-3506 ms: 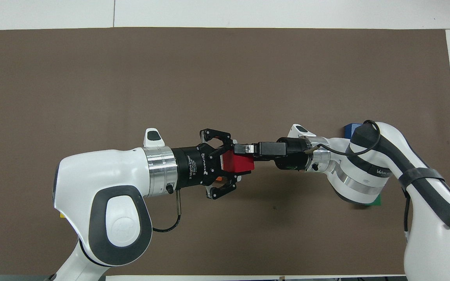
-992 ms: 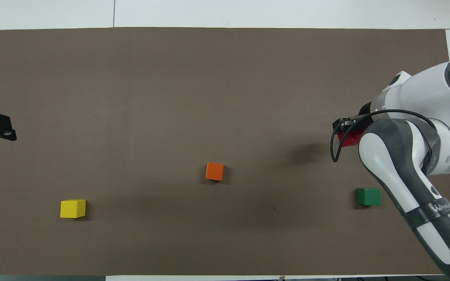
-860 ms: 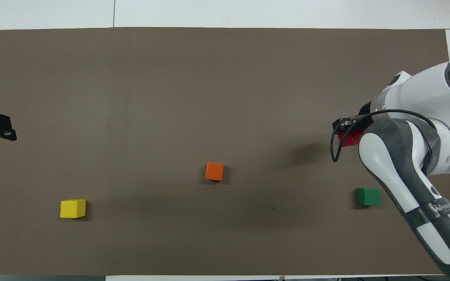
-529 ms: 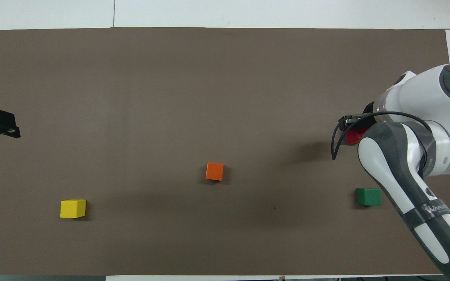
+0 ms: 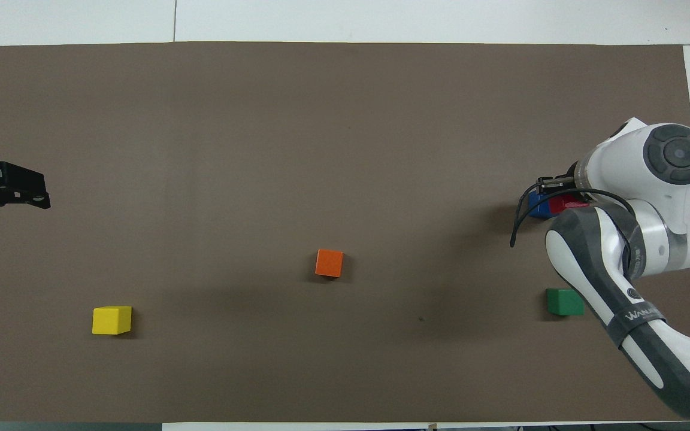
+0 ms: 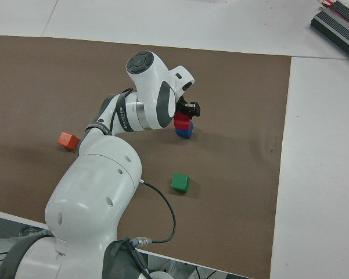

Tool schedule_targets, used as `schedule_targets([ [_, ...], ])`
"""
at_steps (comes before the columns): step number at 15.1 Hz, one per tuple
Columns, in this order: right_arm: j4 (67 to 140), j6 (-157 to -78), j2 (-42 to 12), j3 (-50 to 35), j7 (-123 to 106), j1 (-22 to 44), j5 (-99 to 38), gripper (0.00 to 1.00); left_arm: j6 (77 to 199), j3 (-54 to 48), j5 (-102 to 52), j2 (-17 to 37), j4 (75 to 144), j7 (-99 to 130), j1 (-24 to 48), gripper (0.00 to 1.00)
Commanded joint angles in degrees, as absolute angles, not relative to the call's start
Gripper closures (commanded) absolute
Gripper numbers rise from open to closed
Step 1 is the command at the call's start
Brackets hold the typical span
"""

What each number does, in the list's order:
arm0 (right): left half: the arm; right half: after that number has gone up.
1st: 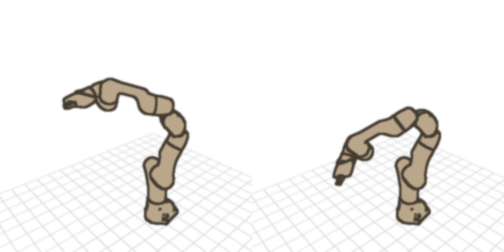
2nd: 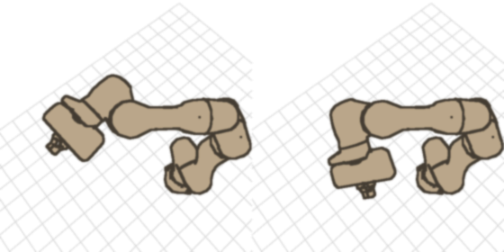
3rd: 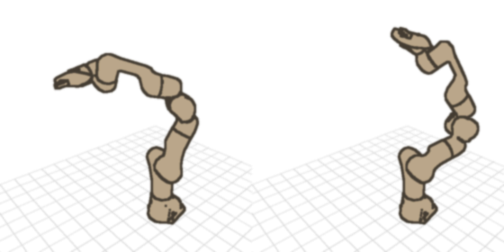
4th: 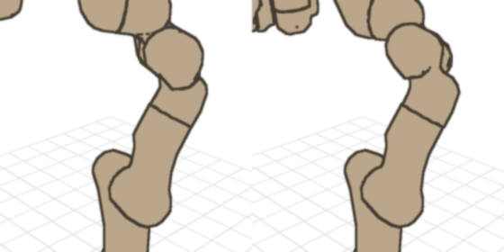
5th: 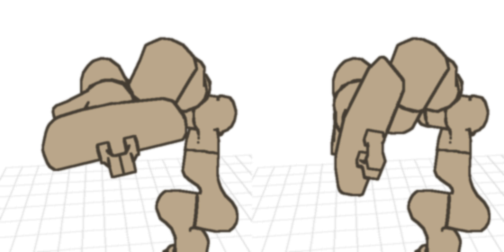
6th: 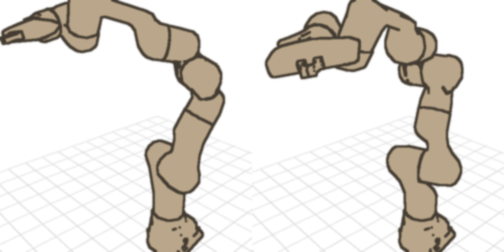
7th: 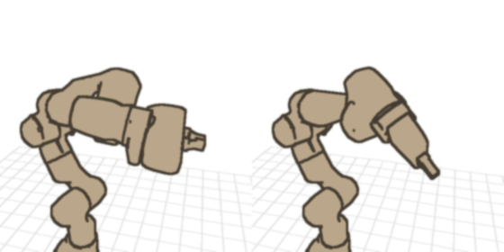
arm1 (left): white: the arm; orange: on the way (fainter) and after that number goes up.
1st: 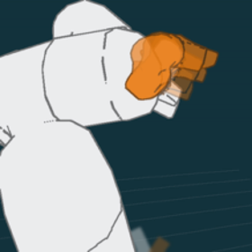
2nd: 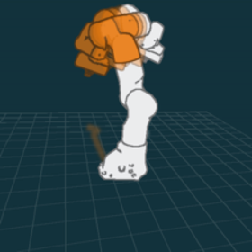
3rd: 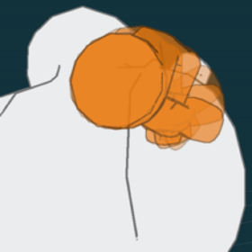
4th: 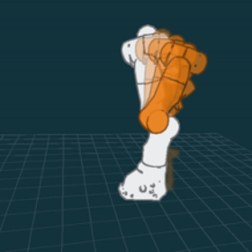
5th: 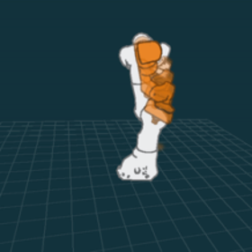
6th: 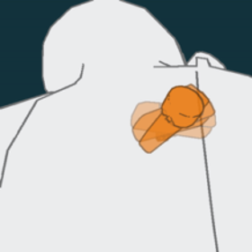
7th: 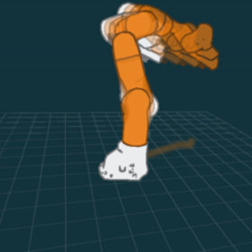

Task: Transfer red block to right arm and stack on blue block
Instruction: 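Lower the red cube onto the blue cube with the right gripper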

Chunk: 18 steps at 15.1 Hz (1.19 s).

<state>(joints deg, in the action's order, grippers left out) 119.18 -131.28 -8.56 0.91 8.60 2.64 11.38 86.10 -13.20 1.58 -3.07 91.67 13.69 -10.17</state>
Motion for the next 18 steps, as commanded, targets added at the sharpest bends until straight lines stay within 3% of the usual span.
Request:
schedule_targets([
  [1,120.15,-132.8,-8.96,0.53,11.86,2.46,13.27,1.0,86.23,-9.15,3.08,-2.55,88.7,11.78,-5.38,0.0],
  [18,122.43,-136.41,-10.2,0.53,13.44,1.67,13.27,1.0,87.54,-4.04,-0.88,-2.55,89.82,10.72,-1.67,0.0],
])
